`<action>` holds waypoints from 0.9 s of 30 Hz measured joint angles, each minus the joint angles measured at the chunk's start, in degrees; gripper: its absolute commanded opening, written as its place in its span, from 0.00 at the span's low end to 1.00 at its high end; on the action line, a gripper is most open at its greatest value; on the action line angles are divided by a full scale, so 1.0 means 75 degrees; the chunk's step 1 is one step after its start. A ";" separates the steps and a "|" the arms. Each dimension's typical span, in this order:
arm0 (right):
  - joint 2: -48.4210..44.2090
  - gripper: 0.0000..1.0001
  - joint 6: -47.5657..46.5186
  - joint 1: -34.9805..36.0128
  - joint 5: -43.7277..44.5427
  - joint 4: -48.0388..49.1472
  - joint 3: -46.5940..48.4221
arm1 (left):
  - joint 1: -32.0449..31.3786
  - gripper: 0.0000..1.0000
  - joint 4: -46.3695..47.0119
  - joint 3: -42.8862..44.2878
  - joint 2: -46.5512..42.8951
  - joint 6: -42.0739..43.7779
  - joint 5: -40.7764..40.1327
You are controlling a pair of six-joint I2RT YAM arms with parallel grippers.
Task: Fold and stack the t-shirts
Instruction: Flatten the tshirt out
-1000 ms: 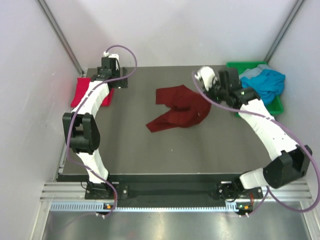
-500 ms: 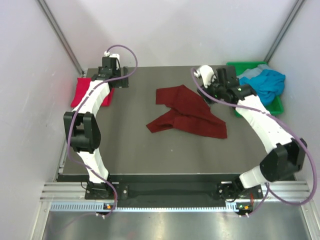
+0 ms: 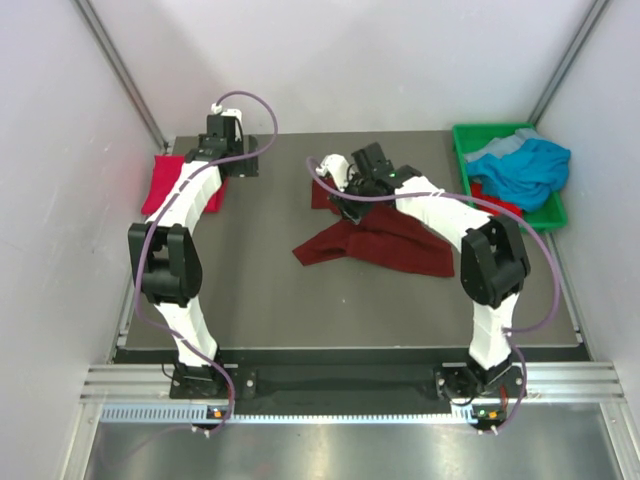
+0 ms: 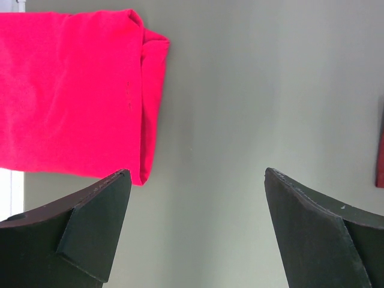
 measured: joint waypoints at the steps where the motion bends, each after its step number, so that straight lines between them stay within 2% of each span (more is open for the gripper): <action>1: 0.0038 0.48 0.0020 0.0047 -0.0035 -0.0023 0.0000 | 0.0000 0.97 -0.0003 -0.0017 -0.0003 0.0012 -0.0032; 7: -0.0227 0.48 0.0044 0.0210 -0.0099 0.0082 -0.0376 | 0.0000 0.97 0.0006 -0.0070 -0.0032 0.0067 -0.0119; 14: -0.1647 0.46 -0.0230 0.1192 0.0595 0.0842 -0.3150 | 0.0000 0.97 0.0026 -0.0070 -0.0032 0.0125 -0.0239; 17: -0.1953 0.46 -0.0210 0.1524 0.0877 0.1029 -0.3771 | 0.0000 0.97 0.0026 -0.0067 -0.0032 0.0140 -0.0236; 27: -0.2378 0.44 -0.0131 0.2046 0.2072 0.2384 -0.4220 | 0.0012 0.97 0.0117 -0.0256 -0.0082 0.0146 -0.0224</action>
